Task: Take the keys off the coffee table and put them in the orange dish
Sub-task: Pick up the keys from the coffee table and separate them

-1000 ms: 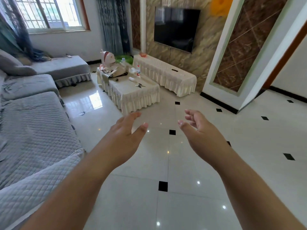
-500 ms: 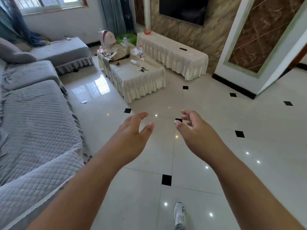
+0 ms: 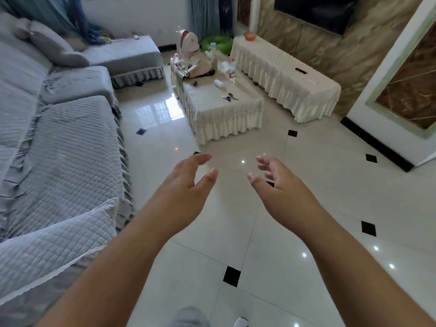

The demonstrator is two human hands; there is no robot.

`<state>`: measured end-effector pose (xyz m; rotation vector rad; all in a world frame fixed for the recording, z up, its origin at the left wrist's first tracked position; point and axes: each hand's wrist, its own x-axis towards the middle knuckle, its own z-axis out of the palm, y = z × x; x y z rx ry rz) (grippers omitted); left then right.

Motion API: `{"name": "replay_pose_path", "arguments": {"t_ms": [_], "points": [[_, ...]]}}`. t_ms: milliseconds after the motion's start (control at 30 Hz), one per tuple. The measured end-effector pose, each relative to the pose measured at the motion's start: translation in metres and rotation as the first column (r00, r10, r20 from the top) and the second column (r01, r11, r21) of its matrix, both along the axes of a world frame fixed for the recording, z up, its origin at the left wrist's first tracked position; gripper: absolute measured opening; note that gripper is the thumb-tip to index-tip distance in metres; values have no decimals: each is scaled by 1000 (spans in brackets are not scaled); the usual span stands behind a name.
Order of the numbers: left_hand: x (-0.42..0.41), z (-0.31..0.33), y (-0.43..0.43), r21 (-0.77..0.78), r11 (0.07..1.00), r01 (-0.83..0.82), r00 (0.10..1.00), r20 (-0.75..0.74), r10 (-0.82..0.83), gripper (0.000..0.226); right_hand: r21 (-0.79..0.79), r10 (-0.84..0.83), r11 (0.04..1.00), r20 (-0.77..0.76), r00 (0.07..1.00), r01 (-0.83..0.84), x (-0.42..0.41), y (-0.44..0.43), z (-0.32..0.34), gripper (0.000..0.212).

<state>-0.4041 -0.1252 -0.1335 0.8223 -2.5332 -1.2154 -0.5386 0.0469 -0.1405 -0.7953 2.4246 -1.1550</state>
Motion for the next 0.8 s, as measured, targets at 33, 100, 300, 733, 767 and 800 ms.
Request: {"name": "replay_pose_path", "arguments": {"t_ms": [33, 100, 300, 733, 767, 800], "points": [[-9, -1, -5, 0, 1000, -1, 1000, 5, 1, 50, 6, 6, 1000, -4, 1000, -6, -9, -4, 0, 55], [-31, -2, -17, 1, 1000, 6, 1000, 16, -6, 50, 14, 2, 1000, -11, 1000, -2, -30, -14, -1, 55], [-91, -17, -66, 7, 999, 52, 998, 45, -53, 47, 41, -47, 998, -4, 999, 47, -88, -52, -11, 54], [-215, -30, -245, 9, 990, 141, 983, 118, -141, 44, 64, -213, 975, -35, 976, 215, -200, -200, -7, 53], [-225, -30, -256, 6, 989, 147, 982, 116, -147, 44, 64, -211, 975, -41, 977, 213, -206, -211, -8, 53], [-234, -31, -265, 9, 988, 155, 981, 121, -154, 44, 73, -203, 976, -41, 978, 206, -211, -221, -9, 53]]}}
